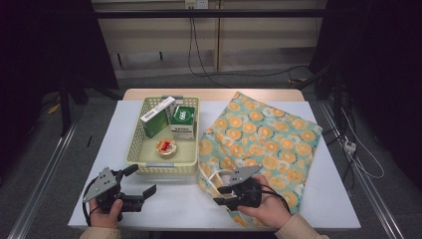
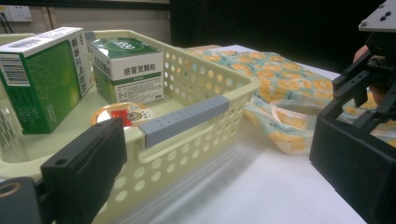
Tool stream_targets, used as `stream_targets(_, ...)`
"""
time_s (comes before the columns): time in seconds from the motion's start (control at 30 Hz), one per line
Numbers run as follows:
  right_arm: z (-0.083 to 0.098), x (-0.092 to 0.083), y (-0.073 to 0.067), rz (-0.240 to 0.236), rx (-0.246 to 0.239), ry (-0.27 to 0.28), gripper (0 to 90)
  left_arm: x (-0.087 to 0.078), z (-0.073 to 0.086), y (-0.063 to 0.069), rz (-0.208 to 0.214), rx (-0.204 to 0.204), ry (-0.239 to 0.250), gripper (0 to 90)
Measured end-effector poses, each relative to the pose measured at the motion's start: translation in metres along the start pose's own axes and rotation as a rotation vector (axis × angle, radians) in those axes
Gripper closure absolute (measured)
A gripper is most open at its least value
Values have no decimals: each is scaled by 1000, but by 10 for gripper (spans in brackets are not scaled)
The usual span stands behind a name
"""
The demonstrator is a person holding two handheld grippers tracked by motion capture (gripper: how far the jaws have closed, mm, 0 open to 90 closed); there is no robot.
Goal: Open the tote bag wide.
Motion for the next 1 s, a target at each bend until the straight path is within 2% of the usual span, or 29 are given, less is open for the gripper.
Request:
stream_targets(0.03,0,0,1,3,2,2,696,0,0,0,-1,-3,2,39)
stream_targets(0.1,1,-2,3,-13,7,8,837,-1,0,0,1,-2,2,38)
stream_targets(0.17,1,-5,6,-11,18,18,893,0,0,1,2,-1,1,38)
stream_targets(0.4,-3,-21,13,4,51,77,900,0,0,1,6,2,0,38)
stream_targets(0.5,-7,-34,20,35,58,117,900,-1,0,0,1,5,5,38)
stream_targets(0.6,-9,-51,33,86,80,173,900,-1,0,0,0,-1,3,38)
stream_targets(0.7,-6,-67,53,148,111,206,900,-2,0,-1,-3,0,2,39)
stream_targets(0.73,-3,-70,60,170,124,210,900,-2,0,-1,-4,0,1,39)
stream_targets(0.77,3,-75,76,214,150,204,900,-2,0,-1,-3,-1,2,38)
stream_targets(0.8,3,-75,76,214,150,204,900,-2,0,-1,-3,-1,2,38)
stream_targets(0.9,13,-80,98,257,206,189,900,-2,0,-1,-4,-3,4,39)
stream_targets(1.0,18,-86,115,311,218,170,900,-2,0,-2,-6,-5,5,39)
Point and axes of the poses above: each handheld gripper's, and its own axes: x roughly forward along the jaws, z roughly out of its underside, y roughly to its right, the point moved 2 cm from there along x, roughly forward along the jaws, and after that the axes turned 6 degrees about -z, right-handed, at the moved point
